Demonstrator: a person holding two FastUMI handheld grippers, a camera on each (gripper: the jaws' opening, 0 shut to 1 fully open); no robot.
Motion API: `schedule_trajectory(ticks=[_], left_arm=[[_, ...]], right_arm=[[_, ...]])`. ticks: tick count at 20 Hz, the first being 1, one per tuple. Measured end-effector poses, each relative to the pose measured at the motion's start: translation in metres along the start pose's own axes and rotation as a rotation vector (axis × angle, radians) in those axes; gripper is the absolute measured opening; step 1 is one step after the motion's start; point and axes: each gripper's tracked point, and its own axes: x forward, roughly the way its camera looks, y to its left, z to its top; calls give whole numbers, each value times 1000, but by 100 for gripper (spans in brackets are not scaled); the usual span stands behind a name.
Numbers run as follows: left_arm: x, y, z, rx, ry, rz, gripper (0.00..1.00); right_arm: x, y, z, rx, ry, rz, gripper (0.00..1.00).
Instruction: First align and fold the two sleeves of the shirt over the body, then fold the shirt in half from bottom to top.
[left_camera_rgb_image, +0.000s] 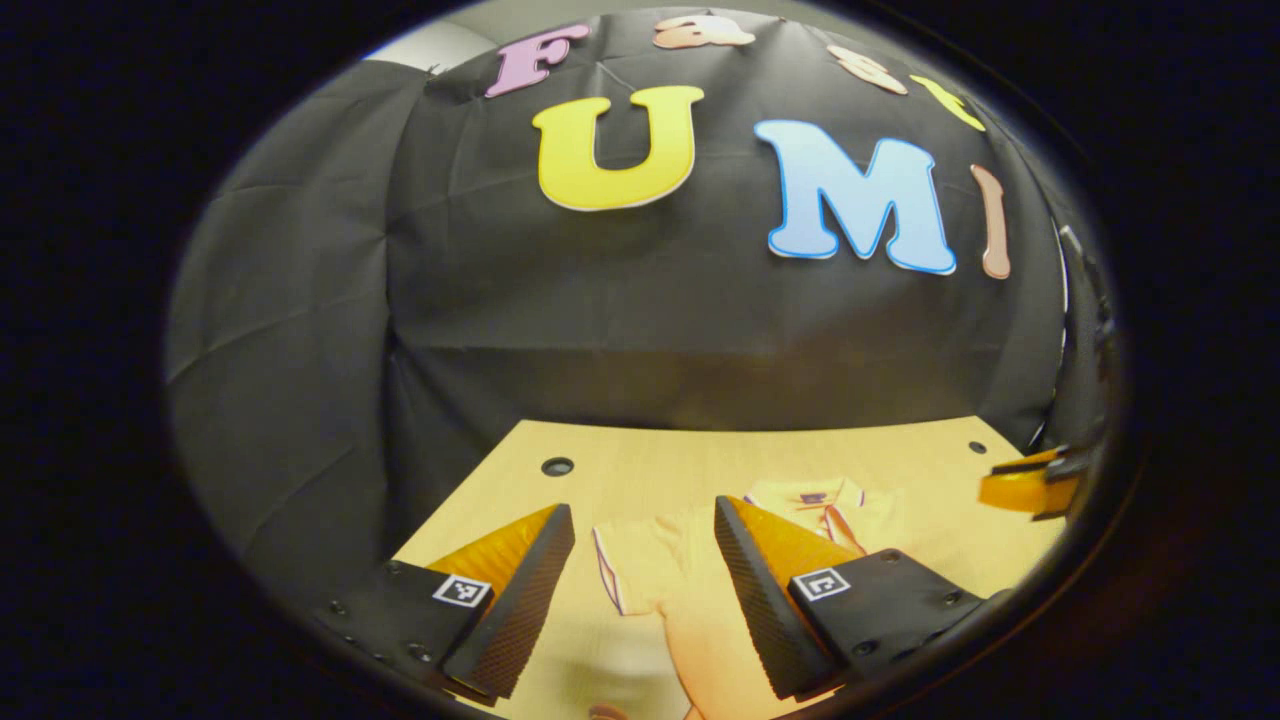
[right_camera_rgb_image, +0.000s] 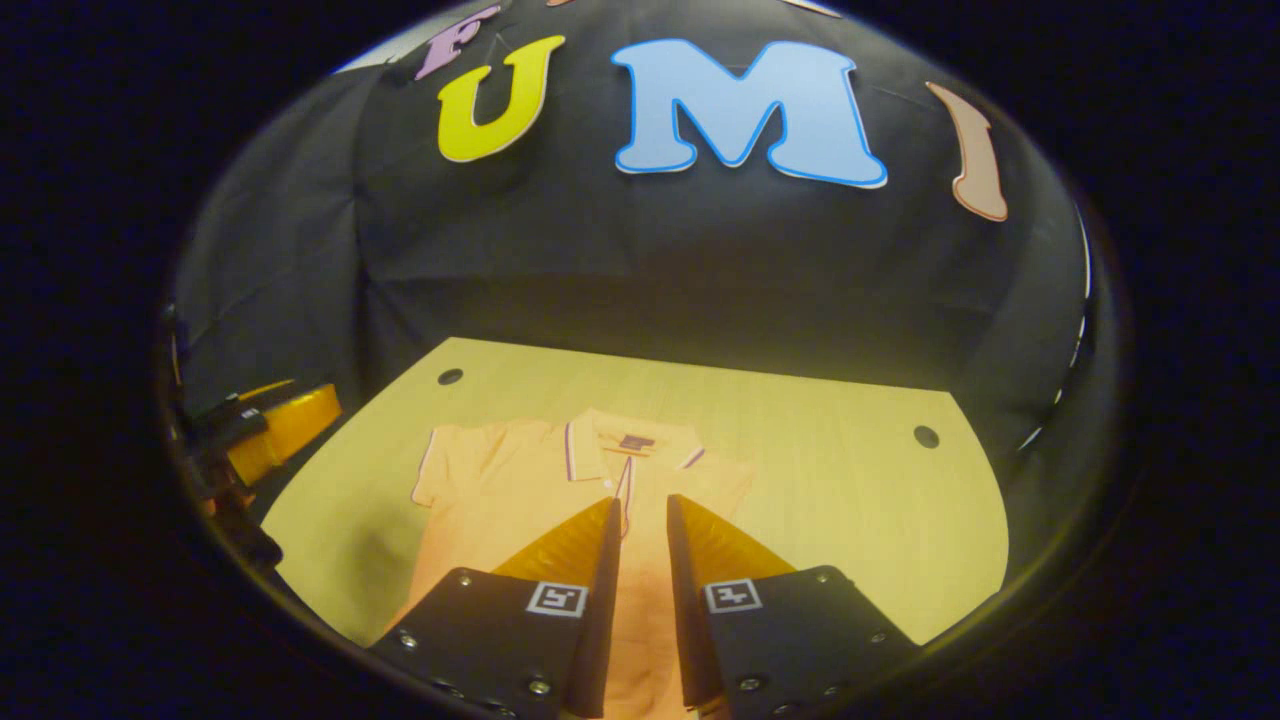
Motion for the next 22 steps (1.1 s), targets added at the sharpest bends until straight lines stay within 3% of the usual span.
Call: schedule_trajectory(ticks=[6,11,21,22], left_arm=[[53,1,-47,0,96,-13,93],[86,8,-97,-30,200,13,94],[126,15,-170,-52,352,35,95],[127,15,-173,-50,358,39,95]], right_arm=[[-68,-8,-1,120,-28,-50,29],[-120,-25,-16,175,-25,-136,28],[-162,-54,-52,206,48,-268,28],[-162,-55,-54,208,51,-271,32]])
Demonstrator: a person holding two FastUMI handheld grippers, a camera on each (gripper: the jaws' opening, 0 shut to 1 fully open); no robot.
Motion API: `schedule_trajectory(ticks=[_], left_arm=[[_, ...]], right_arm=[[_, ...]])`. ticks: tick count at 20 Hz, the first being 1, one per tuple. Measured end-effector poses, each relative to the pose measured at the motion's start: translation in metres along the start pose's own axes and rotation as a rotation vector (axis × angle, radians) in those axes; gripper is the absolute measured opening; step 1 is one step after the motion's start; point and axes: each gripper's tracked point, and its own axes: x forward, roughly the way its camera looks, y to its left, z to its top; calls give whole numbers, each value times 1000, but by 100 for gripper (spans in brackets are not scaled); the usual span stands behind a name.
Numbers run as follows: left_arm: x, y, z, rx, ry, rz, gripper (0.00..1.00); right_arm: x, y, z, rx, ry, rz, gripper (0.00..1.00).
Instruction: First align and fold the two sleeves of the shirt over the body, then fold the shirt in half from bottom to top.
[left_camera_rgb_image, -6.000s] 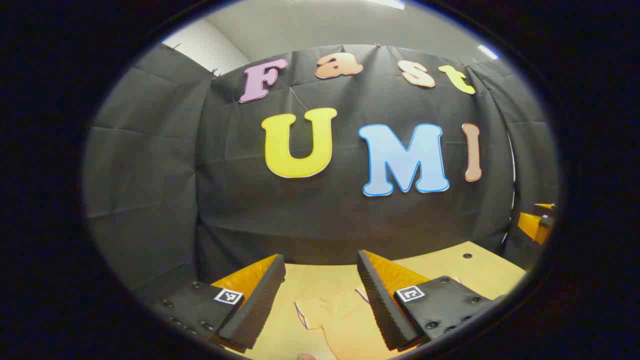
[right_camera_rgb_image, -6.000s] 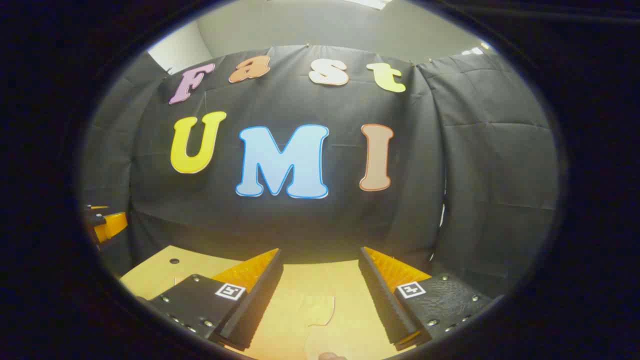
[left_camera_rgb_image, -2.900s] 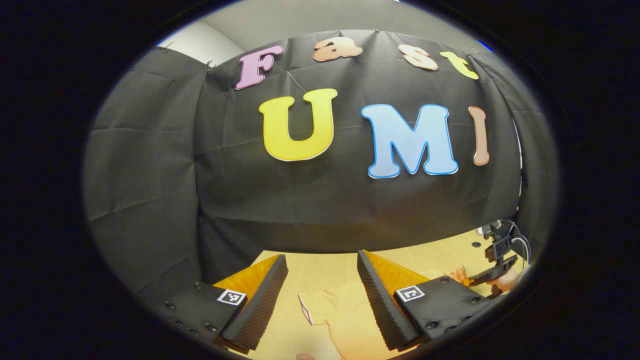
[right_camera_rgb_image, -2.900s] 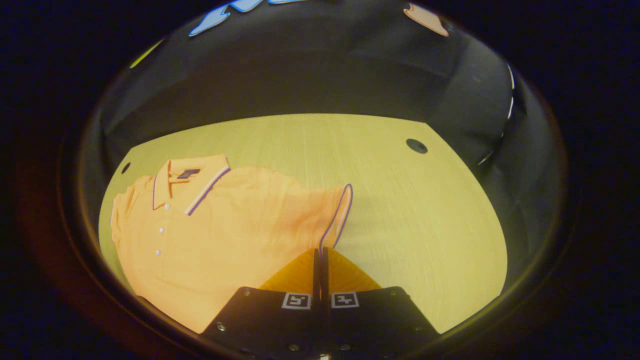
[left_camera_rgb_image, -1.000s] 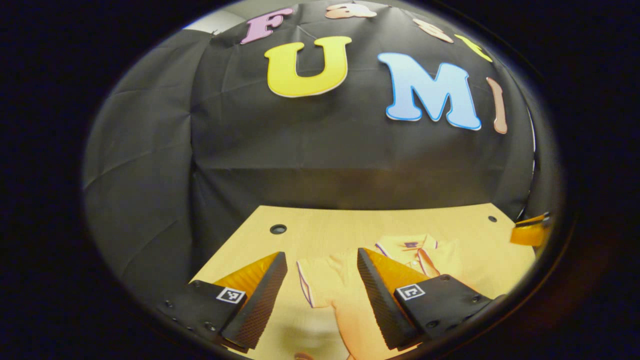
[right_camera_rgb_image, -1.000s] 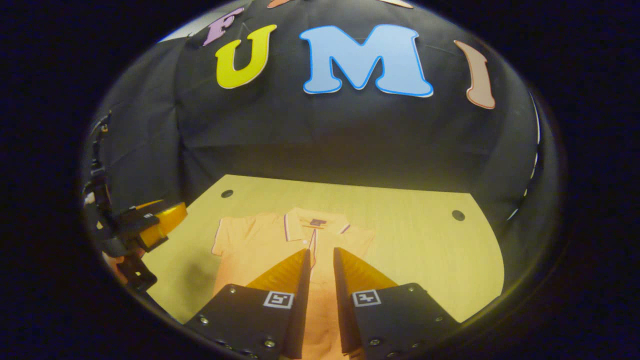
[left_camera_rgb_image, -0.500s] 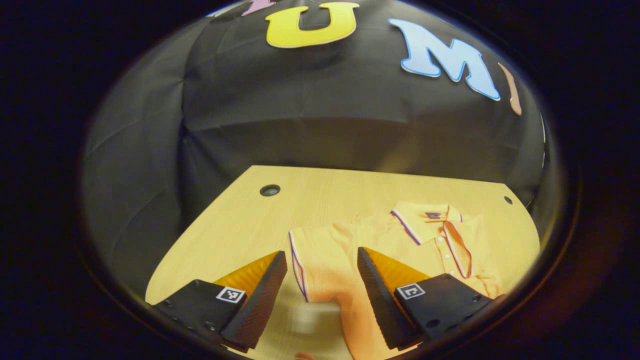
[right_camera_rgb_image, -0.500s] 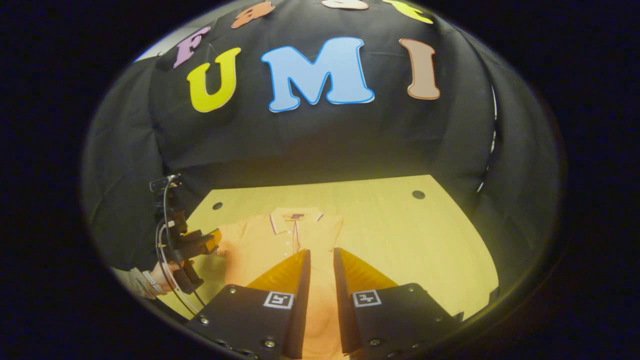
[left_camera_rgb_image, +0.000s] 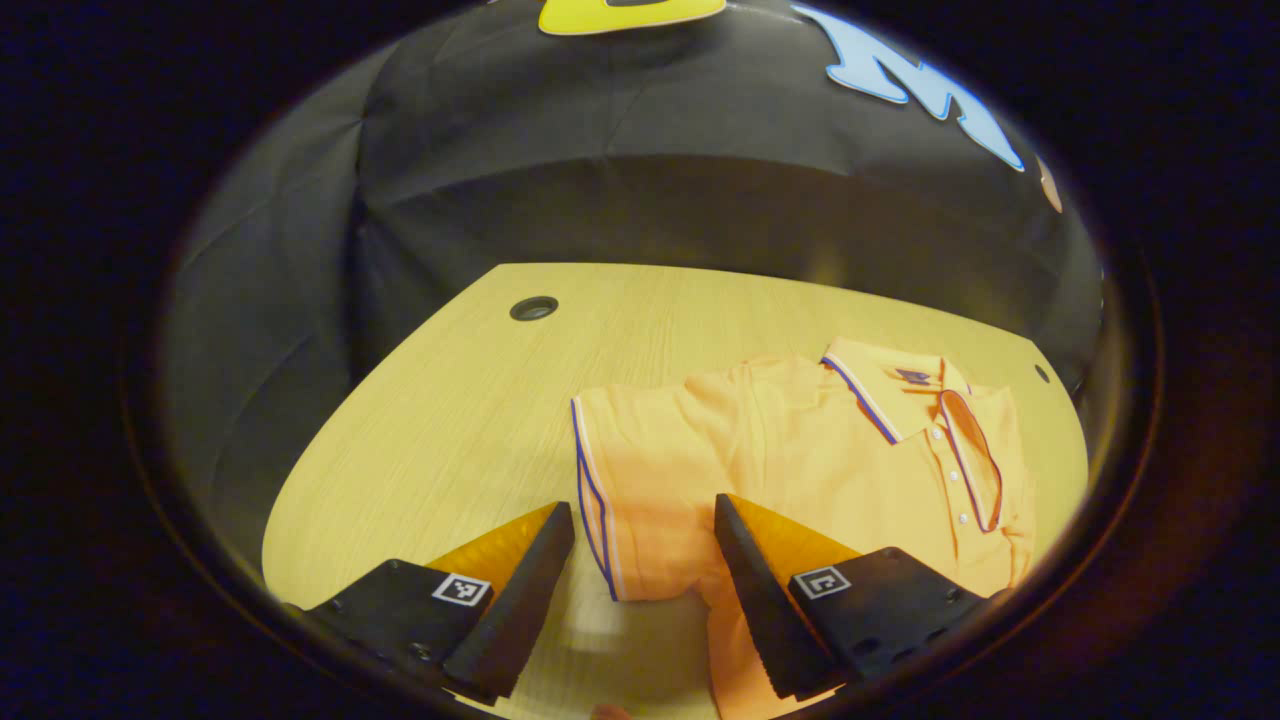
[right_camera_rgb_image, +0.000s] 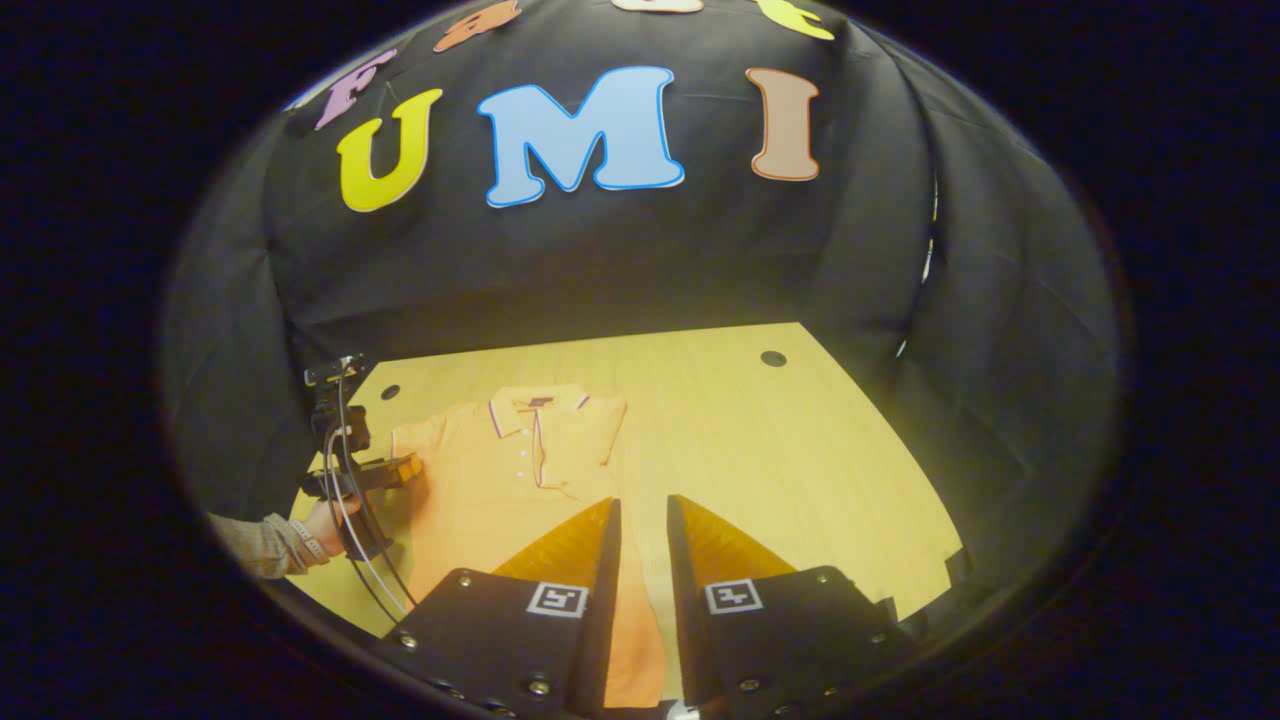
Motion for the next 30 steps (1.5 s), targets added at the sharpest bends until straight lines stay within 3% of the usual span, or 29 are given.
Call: schedule_trajectory(ticks=[2,9,13,14,16,18,24,30], left_arm=[[2,0,-4,-1,12,4,95],[5,-1,-8,-25,16,42,96],[6,-10,-7,-7,22,23,69],[6,-13,-6,-8,23,17,56],[5,-14,-6,-3,28,29,27],[5,-18,-5,9,34,34,14],[3,-25,8,114,24,54,14],[-12,-78,53,289,-91,-25,13]], right_arm=[[3,0,-2,-1,8,-4,28],[11,4,-9,-1,38,9,28],[17,6,-12,11,53,18,29],[17,6,-12,11,56,18,24],[19,7,-13,10,58,19,29],[21,6,-13,7,60,17,29],[22,6,-23,32,77,16,29],[17,1,-31,70,82,7,29]])
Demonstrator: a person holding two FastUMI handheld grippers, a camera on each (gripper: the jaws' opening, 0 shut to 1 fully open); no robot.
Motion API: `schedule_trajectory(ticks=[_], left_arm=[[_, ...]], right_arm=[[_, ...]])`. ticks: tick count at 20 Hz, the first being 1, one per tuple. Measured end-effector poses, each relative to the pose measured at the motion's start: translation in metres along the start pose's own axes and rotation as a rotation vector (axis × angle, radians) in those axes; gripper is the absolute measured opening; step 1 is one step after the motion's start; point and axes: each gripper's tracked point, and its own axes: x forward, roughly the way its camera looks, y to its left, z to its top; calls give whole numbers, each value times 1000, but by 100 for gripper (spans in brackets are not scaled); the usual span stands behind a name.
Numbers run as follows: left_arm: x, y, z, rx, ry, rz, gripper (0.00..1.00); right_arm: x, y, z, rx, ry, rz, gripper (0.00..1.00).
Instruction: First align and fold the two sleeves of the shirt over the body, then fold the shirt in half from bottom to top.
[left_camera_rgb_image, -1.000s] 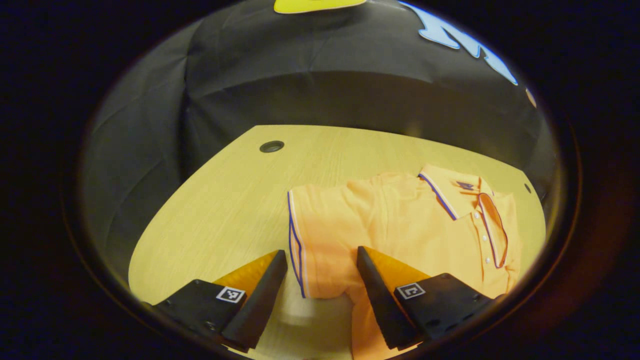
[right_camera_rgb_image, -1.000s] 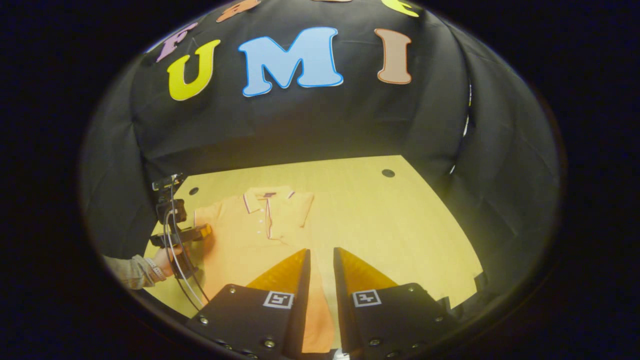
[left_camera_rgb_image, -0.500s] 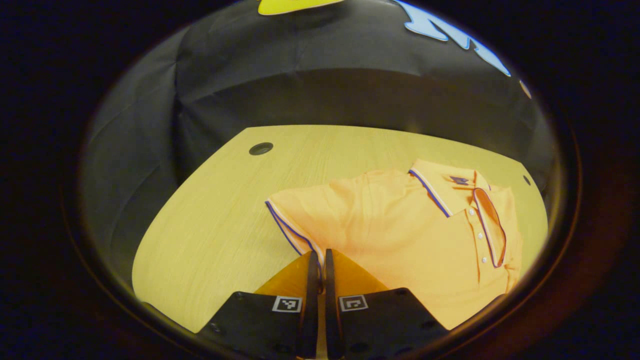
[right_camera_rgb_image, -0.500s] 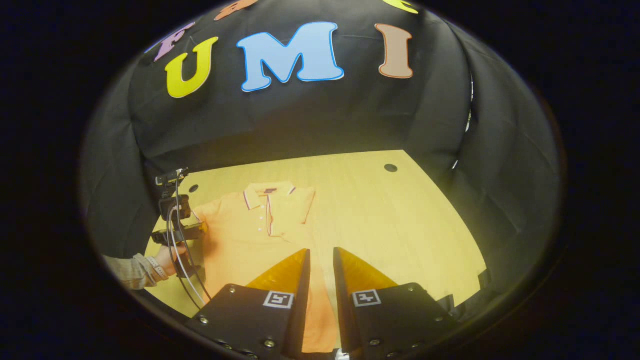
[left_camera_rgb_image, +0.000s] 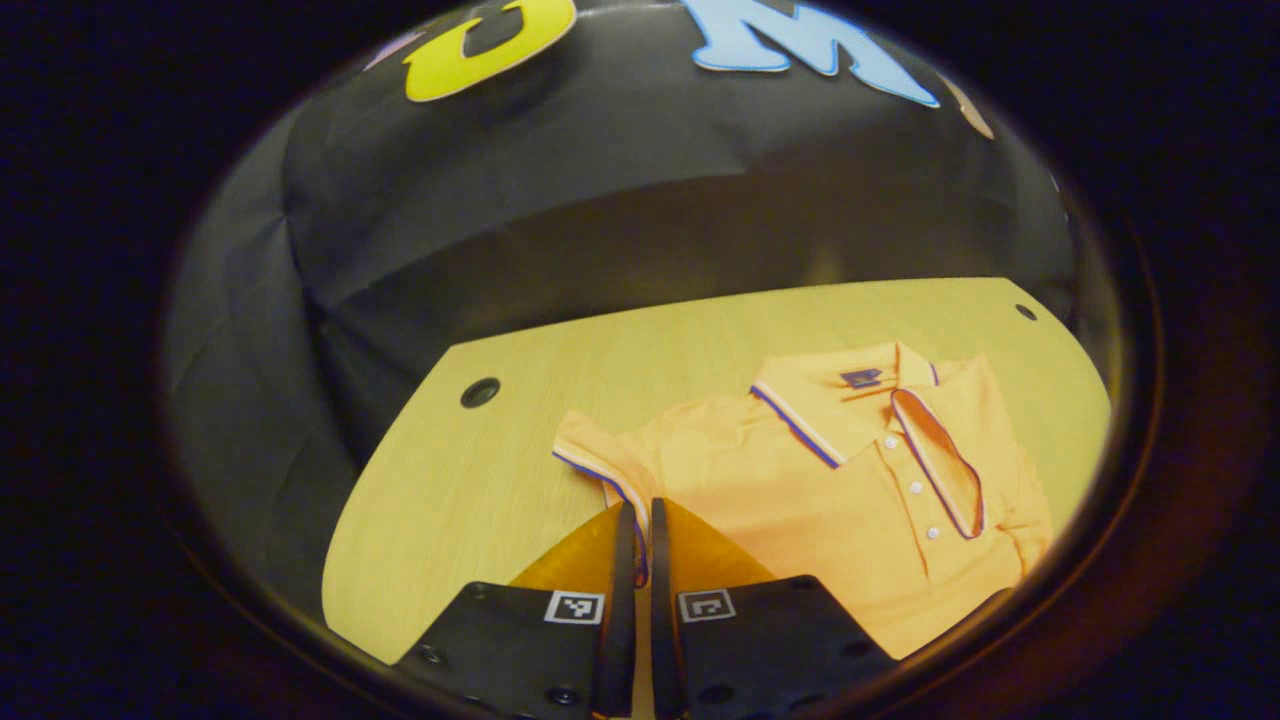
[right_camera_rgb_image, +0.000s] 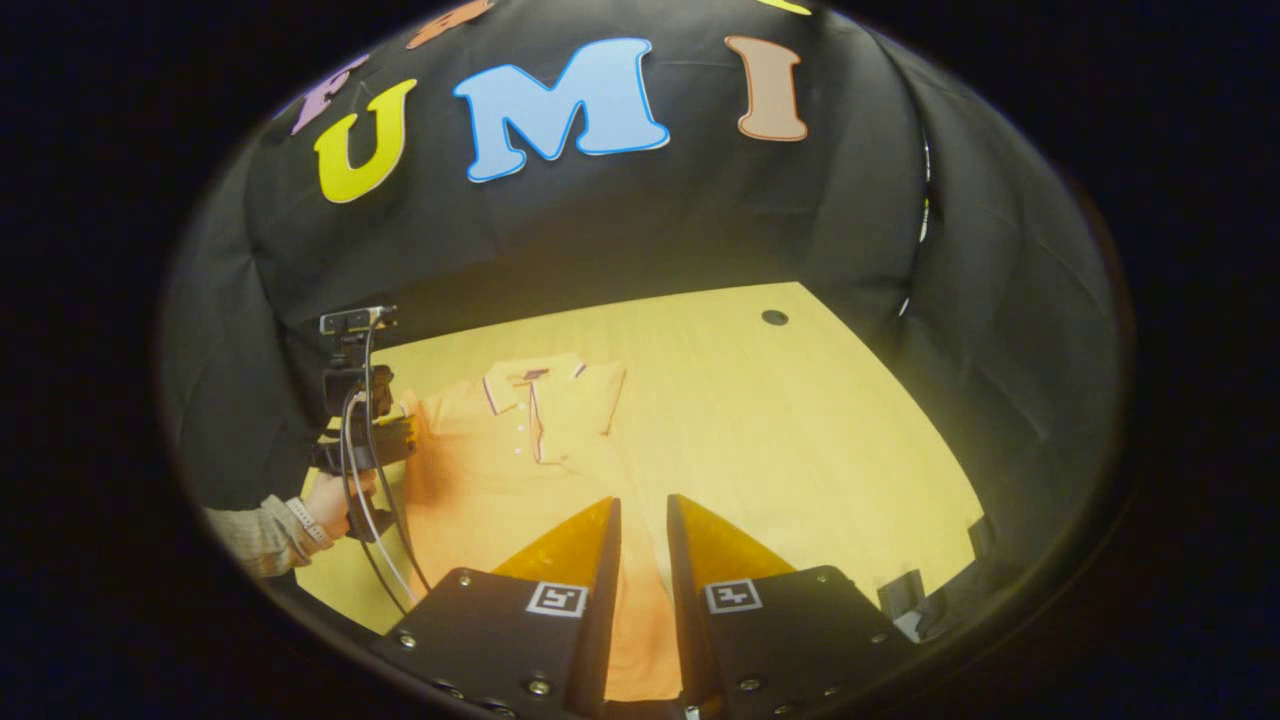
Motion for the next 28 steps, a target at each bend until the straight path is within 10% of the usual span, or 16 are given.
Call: schedule_trajectory(ticks=[12,17,28], left_arm=[[-18,-124,15,218,-34,-204,13],[-25,-140,6,208,11,-278,77],[-89,-106,-59,104,193,-277,86]], right_arm=[[-13,-30,-19,117,-6,-59,29],[-9,-29,-27,130,10,-58,28],[21,-11,-63,115,165,21,29]])
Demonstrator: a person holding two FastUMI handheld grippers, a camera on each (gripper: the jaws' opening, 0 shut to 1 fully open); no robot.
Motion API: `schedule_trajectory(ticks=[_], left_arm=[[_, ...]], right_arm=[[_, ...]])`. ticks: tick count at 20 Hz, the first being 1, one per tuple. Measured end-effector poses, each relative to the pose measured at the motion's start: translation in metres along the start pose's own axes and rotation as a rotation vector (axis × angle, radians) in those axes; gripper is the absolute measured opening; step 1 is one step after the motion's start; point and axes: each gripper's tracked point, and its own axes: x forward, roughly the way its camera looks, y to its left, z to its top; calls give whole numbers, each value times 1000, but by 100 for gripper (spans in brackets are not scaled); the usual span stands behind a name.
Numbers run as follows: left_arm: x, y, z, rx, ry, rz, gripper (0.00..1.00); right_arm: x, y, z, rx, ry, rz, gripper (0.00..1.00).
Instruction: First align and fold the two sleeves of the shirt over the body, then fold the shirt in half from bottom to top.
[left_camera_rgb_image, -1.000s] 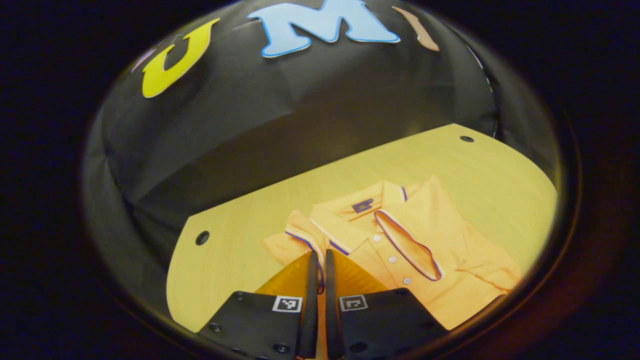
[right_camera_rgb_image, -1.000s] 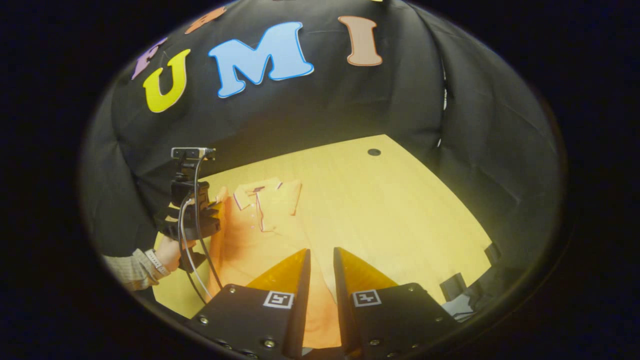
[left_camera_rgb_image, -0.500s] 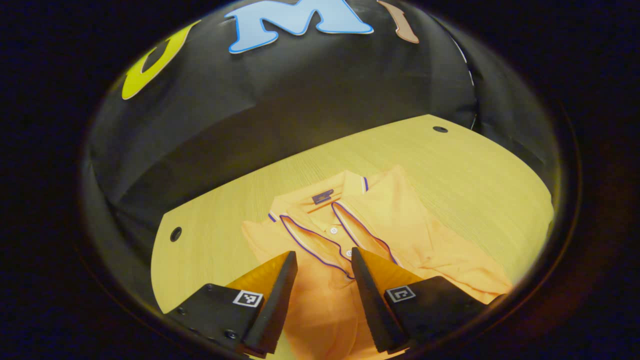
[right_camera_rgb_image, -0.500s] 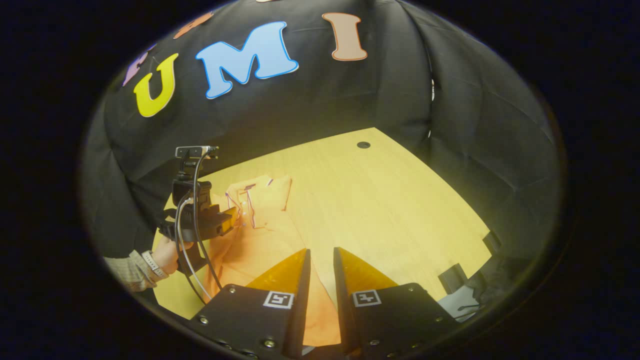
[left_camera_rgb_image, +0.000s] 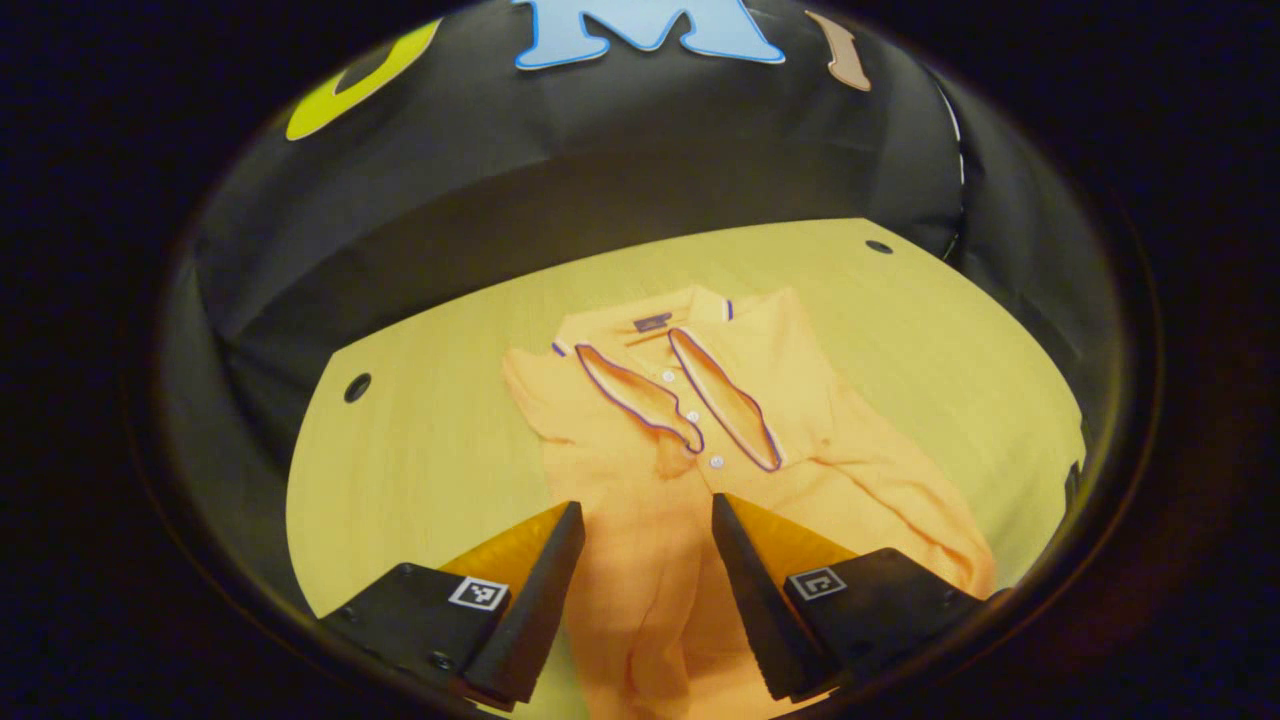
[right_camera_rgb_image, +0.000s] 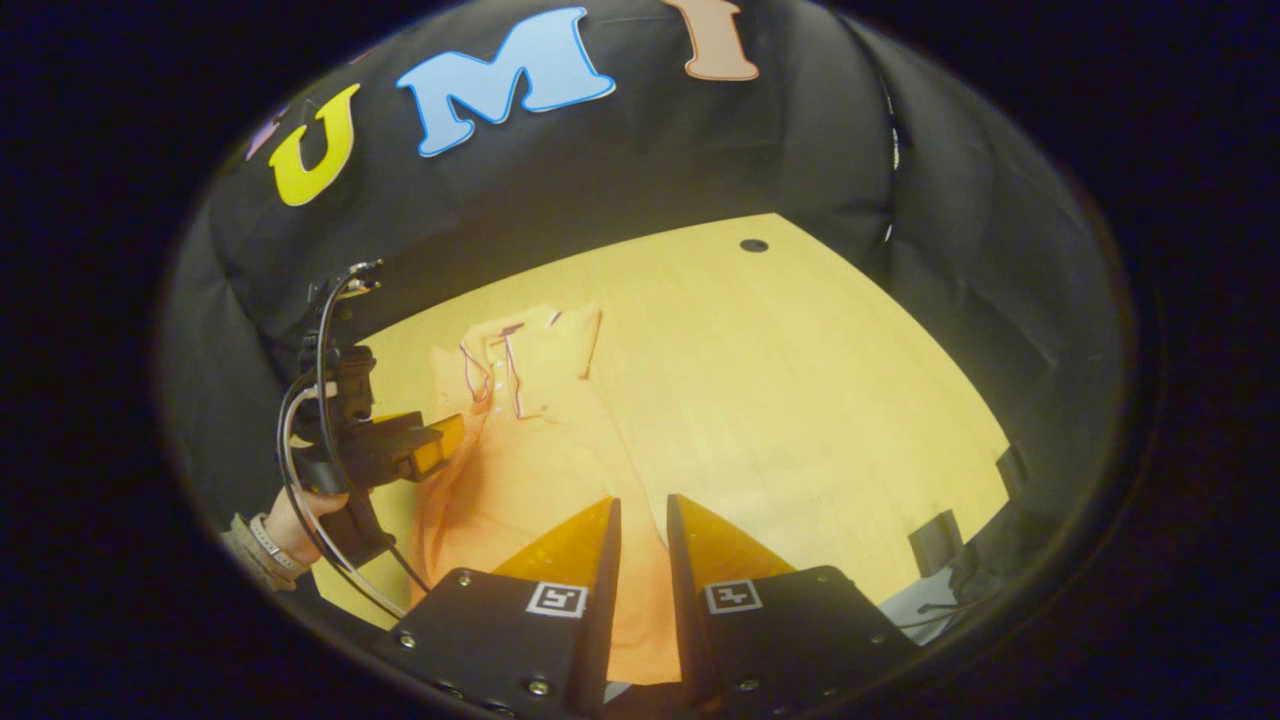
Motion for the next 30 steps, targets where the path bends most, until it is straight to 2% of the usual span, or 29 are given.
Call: schedule_trajectory(ticks=[1,2,3,4,6,7,11,13,14,21,27,28,30], left_arm=[[-8,-1,-12,-12,22,-5,87],[-16,-4,-24,-26,46,-13,92],[-24,-7,-35,-42,68,-22,92],[-32,-8,-47,-56,88,-28,87],[-46,-11,-71,-73,135,-25,87],[-53,-11,-81,-77,158,-24,87],[-79,-17,-123,-85,242,-25,87],[-90,-18,-142,-84,287,-20,87],[-93,-18,-153,-88,309,-18,87],[-113,-20,-201,-139,432,-7,87],[-122,-25,-215,-165,476,-2,87],[-122,-25,-214,-167,478,-5,90],[-121,-27,-213,-179,498,-22,87]], right_arm=[[4,3,-4,-1,18,12,29],[5,5,-9,0,37,26,29],[11,13,-15,2,63,54,41],[16,18,-24,1,91,72,49],[17,17,-39,-14,144,84,61],[18,16,-47,-26,173,82,55],[31,21,-78,-61,282,90,78],[34,21,-93,-77,337,88,75],[36,20,-101,-87,365,83,81],[46,9,-149,-191,546,29,81],[48,-1,-170,-300,619,-10,81],[50,-1,-170,-317,615,-15,81],[50,-1,-173,-356,623,-33,81]])
